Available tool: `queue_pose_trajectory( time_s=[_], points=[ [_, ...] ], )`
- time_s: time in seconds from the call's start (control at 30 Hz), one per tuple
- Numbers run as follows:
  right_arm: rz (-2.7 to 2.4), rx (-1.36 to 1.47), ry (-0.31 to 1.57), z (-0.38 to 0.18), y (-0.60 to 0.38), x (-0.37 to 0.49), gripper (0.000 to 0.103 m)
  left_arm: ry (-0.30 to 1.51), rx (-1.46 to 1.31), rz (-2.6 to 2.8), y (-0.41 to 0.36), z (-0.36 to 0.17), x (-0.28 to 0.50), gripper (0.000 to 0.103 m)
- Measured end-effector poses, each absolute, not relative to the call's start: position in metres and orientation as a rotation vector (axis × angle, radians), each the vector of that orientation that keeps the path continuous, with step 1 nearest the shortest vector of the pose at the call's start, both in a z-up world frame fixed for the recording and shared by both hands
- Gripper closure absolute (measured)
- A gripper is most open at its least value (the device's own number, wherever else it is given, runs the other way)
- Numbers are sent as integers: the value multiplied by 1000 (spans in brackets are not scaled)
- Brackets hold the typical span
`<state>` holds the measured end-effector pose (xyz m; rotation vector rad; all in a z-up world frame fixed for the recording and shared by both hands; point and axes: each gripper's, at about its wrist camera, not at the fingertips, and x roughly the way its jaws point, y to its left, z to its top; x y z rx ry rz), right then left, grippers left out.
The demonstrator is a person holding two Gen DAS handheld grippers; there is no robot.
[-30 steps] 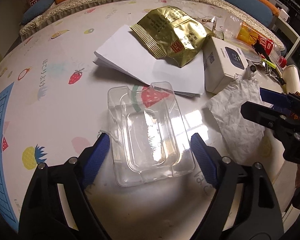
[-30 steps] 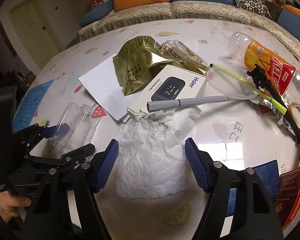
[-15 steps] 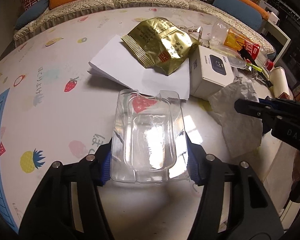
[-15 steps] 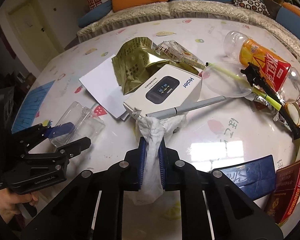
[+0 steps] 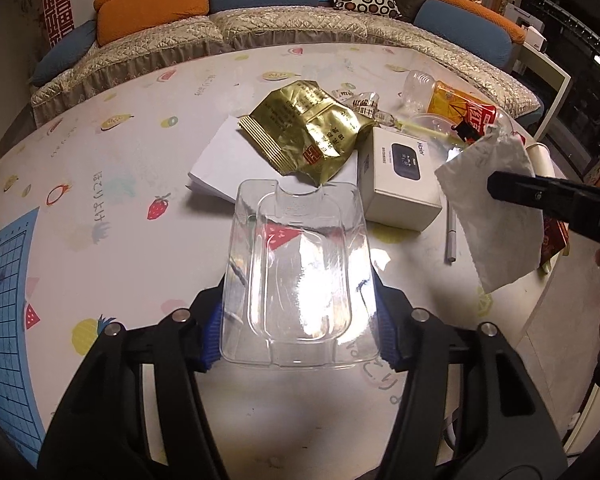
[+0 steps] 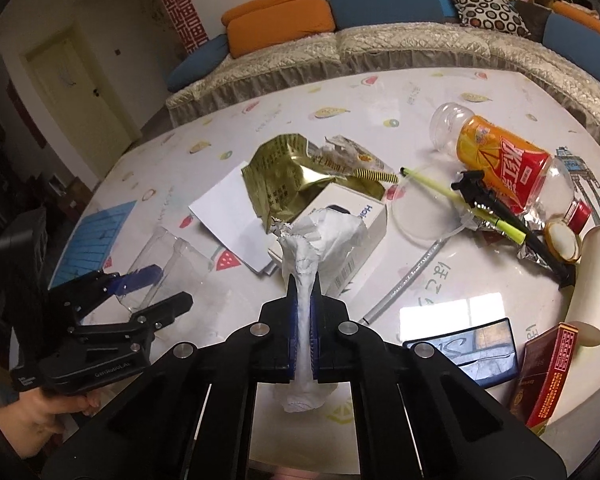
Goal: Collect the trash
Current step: 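Grasp the crumpled tissue with the right gripper while the left grasps the clear plastic tray, then carry tissue and tray over the bin and open both grippers to drop them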
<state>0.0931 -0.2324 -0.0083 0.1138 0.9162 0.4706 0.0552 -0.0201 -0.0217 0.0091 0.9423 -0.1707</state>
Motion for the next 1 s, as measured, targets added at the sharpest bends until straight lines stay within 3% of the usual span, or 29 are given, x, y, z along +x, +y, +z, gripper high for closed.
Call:
queue_pose_trajectory(
  time_s=[0.3,0.53,0.8,1.0],
  points=[
    [460,140,828,36,-262,62,98,891,43,-217,-34,11,43,47],
    [379,191,820,40,-331,5,98,845,109,-341,-94,33,13,47],
    [230,253,868,9,-414,-72,98,855,163,-545,-195,25,-39,47],
    [112,359,955,-49,-468,-124,98,925,231,-699,-274,-13,-79,47]
  ],
)
